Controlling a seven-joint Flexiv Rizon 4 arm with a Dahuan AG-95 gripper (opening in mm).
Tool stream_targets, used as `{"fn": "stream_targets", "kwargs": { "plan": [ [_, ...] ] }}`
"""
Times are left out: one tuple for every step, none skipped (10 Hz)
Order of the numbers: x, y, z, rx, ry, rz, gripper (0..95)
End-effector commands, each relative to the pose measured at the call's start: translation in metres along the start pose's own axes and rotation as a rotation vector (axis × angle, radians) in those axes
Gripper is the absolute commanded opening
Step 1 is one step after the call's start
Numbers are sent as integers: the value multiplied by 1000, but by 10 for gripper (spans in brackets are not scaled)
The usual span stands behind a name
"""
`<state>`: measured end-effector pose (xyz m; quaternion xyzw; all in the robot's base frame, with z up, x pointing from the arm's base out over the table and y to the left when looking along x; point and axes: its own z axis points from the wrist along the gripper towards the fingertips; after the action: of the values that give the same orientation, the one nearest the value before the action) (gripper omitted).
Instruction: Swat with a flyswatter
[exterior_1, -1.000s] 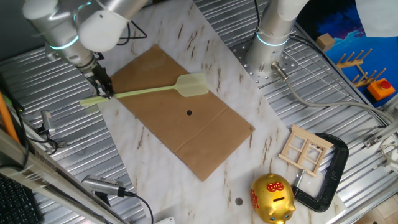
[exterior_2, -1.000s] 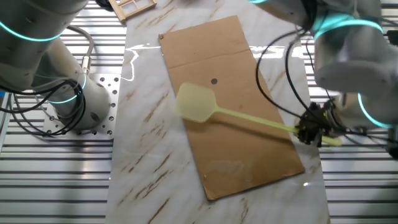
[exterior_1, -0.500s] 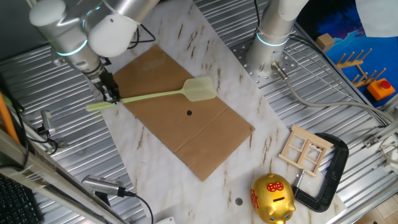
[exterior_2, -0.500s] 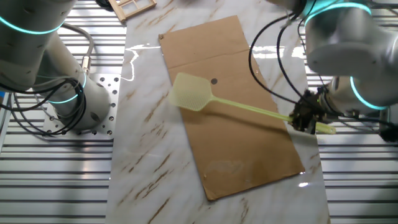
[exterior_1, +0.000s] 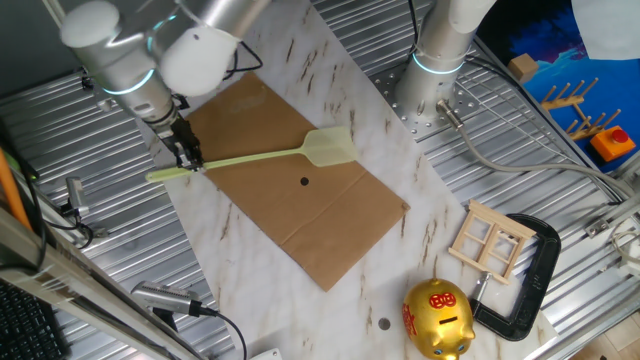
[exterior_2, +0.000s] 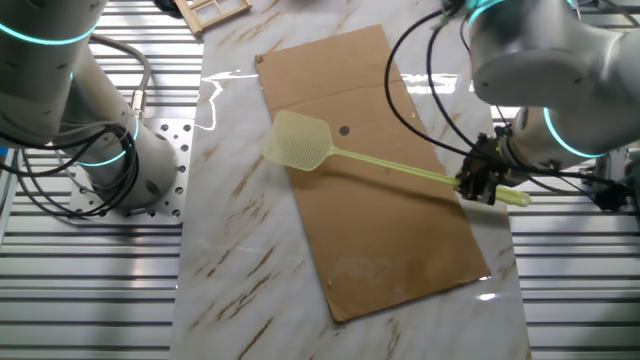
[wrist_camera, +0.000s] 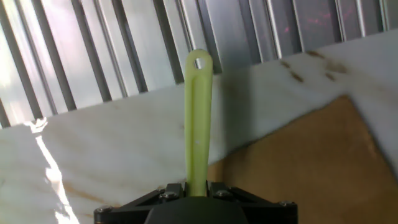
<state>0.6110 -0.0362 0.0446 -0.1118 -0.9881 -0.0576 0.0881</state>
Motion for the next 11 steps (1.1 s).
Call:
{"fn": "stream_targets", "kwargs": {
  "plan": [
    [3,1,0,-1,-3,-1,0],
    [6,3,1,-1,-7,0,0],
    [6,3,1,0,-8,1,0],
    [7,3,1,-1,-8,2,0],
    [7,3,1,-1,-8,2,0],
    [7,3,1,-1,-8,3,0],
    [7,3,1,-1,-9,2,0],
    [7,3,1,-2,-11,2,0],
    [7,3,1,-2,-11,3,0],
    [7,3,1,-2,-12,6,0],
    [7,3,0,-3,-13,7,0]
  ]
}}
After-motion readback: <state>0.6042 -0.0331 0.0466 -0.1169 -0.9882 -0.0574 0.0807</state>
